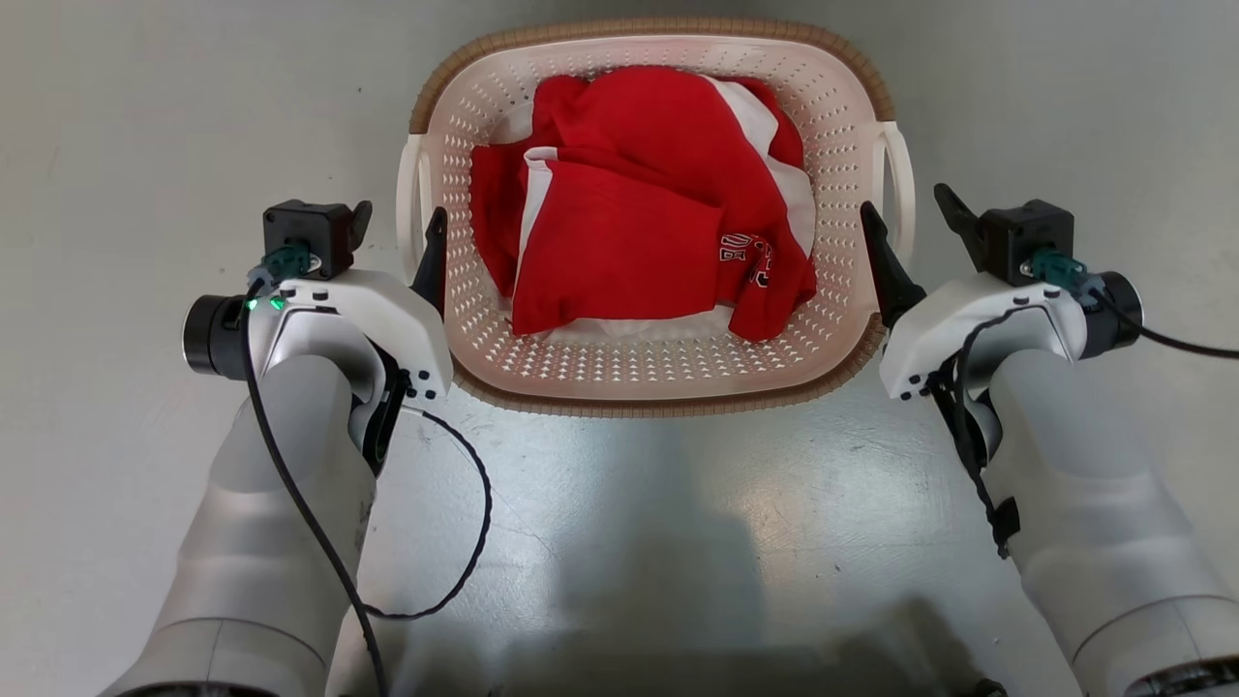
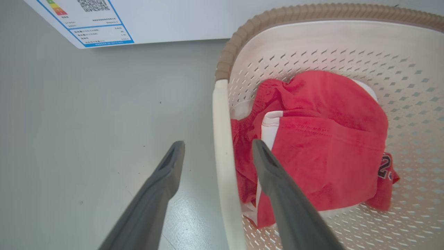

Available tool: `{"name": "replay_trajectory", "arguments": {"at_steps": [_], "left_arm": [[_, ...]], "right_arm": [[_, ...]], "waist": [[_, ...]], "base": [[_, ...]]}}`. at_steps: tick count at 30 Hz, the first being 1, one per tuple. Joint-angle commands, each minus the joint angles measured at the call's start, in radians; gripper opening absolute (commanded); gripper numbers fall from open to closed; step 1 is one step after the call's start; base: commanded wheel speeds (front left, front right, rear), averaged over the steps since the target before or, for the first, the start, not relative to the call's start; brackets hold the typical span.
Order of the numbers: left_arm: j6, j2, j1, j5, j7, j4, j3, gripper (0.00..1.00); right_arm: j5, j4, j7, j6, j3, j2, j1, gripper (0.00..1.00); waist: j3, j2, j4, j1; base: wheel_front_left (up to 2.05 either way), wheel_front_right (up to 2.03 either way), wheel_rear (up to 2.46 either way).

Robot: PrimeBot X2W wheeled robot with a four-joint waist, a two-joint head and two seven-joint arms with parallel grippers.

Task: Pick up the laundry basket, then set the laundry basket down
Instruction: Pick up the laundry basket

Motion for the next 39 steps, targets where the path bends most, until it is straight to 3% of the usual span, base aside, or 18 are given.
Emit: {"name": "replay_trajectory", "arguments": {"at_steps": [1, 15, 39], "left_arm": [[0.0, 0.029, 0.002, 0.003, -0.006, 0.0, 0.013, 1.0], [-0.019, 0.025, -0.107, -0.014, -0.001, 0.166, -0.052, 1.0], [-0.022, 0.039, -0.189, -0.094, 0.102, 0.218, -0.198, 1.0]], "right_arm": [[0.012, 0.005, -0.014, 0.006, 0.027, 0.017, 0.012, 1.0], [0.112, 0.195, 0.0, 0.006, 0.132, 0.017, -0.112, 1.0], [0.243, 0.257, 0.112, 0.006, 0.215, 0.017, -0.173, 1.0]], "waist": [[0.003, 0.0, 0.002, 0.0], [0.014, 0.0, 0.01, 0.0], [0.029, 0.0, 0.004, 0.0]], "base": [[0.0, 0.0, 0.0], [0.0, 0.0, 0.0], [0.0, 0.0, 0.0]]}}
